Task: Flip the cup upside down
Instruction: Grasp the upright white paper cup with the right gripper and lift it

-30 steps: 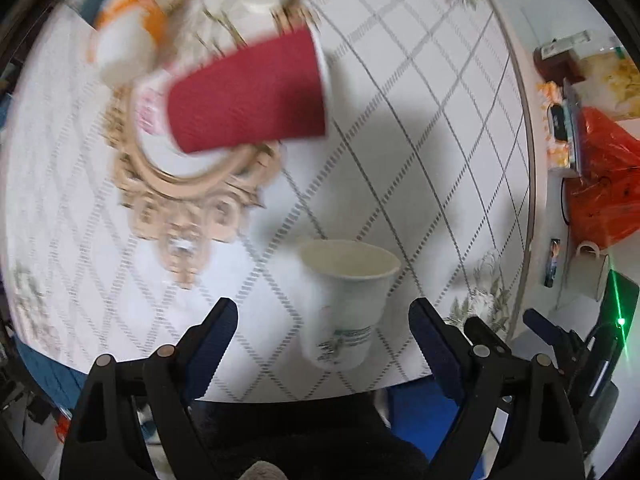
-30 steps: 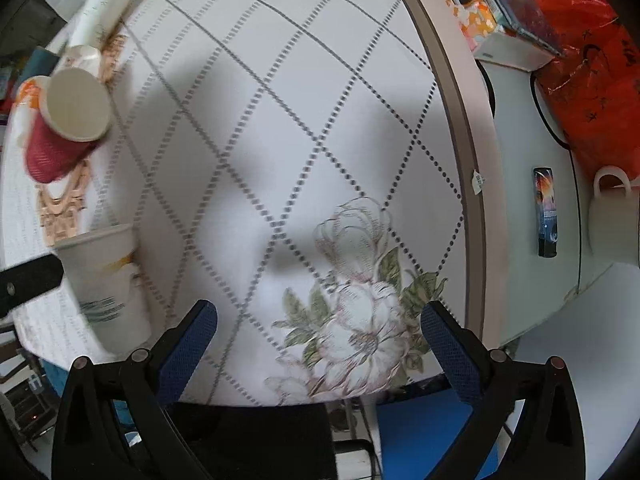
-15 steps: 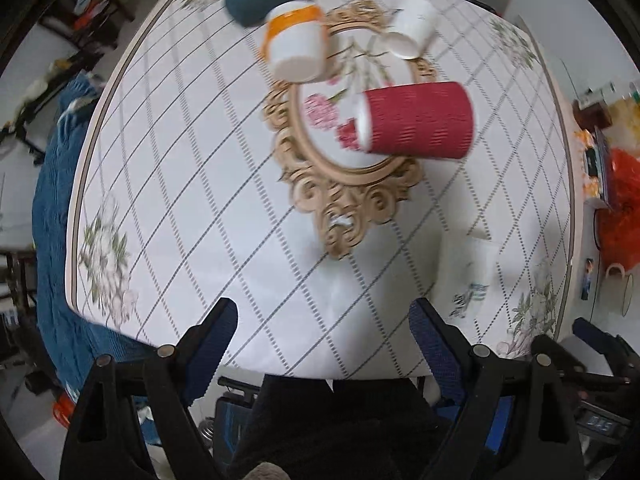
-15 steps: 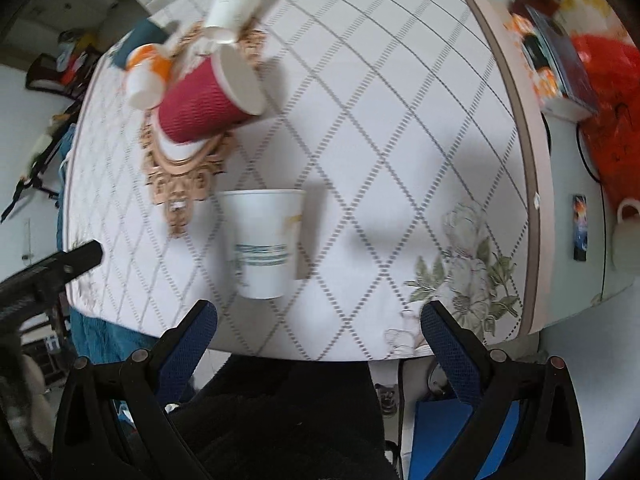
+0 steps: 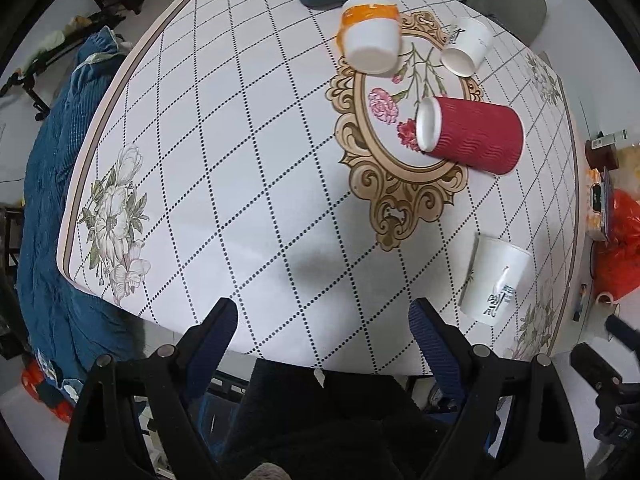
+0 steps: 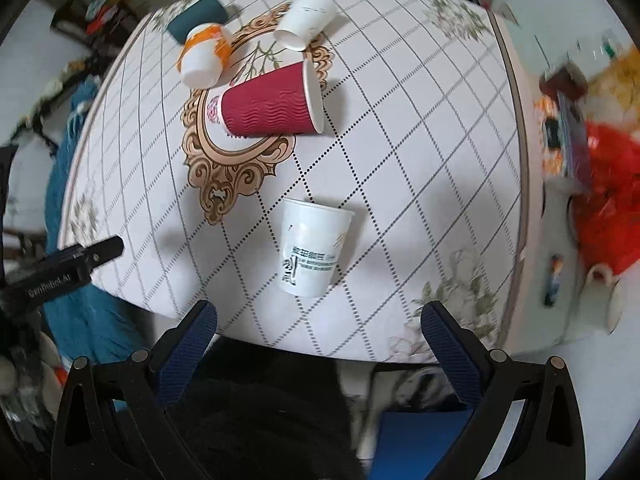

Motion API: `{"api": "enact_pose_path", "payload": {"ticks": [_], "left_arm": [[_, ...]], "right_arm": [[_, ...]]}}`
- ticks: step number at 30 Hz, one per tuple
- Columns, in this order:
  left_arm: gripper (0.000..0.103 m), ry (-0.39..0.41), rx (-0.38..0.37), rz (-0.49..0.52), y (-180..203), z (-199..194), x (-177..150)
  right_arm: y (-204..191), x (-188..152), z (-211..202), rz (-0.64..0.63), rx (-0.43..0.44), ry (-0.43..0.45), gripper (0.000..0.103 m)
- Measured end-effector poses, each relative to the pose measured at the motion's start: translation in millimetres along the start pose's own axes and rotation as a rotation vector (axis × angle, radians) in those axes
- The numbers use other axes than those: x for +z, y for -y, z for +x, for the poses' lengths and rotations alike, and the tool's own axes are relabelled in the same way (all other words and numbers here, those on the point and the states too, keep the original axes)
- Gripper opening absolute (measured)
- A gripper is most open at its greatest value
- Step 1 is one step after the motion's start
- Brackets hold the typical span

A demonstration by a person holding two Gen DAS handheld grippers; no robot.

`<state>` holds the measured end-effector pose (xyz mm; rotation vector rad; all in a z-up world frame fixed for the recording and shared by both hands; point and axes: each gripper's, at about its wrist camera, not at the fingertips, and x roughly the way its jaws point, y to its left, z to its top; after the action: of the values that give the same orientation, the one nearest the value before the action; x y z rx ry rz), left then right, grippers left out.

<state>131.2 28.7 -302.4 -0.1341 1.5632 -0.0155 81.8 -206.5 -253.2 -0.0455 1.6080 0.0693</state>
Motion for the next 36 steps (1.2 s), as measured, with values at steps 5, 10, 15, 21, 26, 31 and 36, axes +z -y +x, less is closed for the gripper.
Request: {"api": "enact_pose_path", "payload": {"ticks": [5, 10, 15, 21, 26, 31, 36], "left_arm": [[0.101, 0.006, 0.009, -0.004, -8, 10, 1], [0.101, 0.021, 0.026, 0.012, -5, 20, 1], [0.101, 0.007, 0.022, 0.007, -1, 34, -1], [0.101, -0.018, 0.023, -0.002, 0, 49, -4], [0.101, -0.035, 0.024, -0.023, -5, 60, -5], [0.101, -0.047, 0.017, -0.053, -8, 70, -8], [0.101, -0.058, 0.017, -0.062, -9, 78, -12]], "right_arm": [[-30, 6, 2, -0.326, -0.176, -0.002, 0.103], [-69, -8, 24, -0.875, -0.443, 0.031, 0.103], [-89, -47, 66, -1.458, -0.674, 0.005, 0.103], [-74, -97, 105, -2.114, -0.853, -0.057, 0.103], [-48, -107, 124, -2.523, -0.926, -0.076, 0.103], [-33, -99, 139, -2.775, -0.953, -0.098, 0.102], [-40, -83, 149, -2.871, -0.933, -0.103, 0.101]]}}
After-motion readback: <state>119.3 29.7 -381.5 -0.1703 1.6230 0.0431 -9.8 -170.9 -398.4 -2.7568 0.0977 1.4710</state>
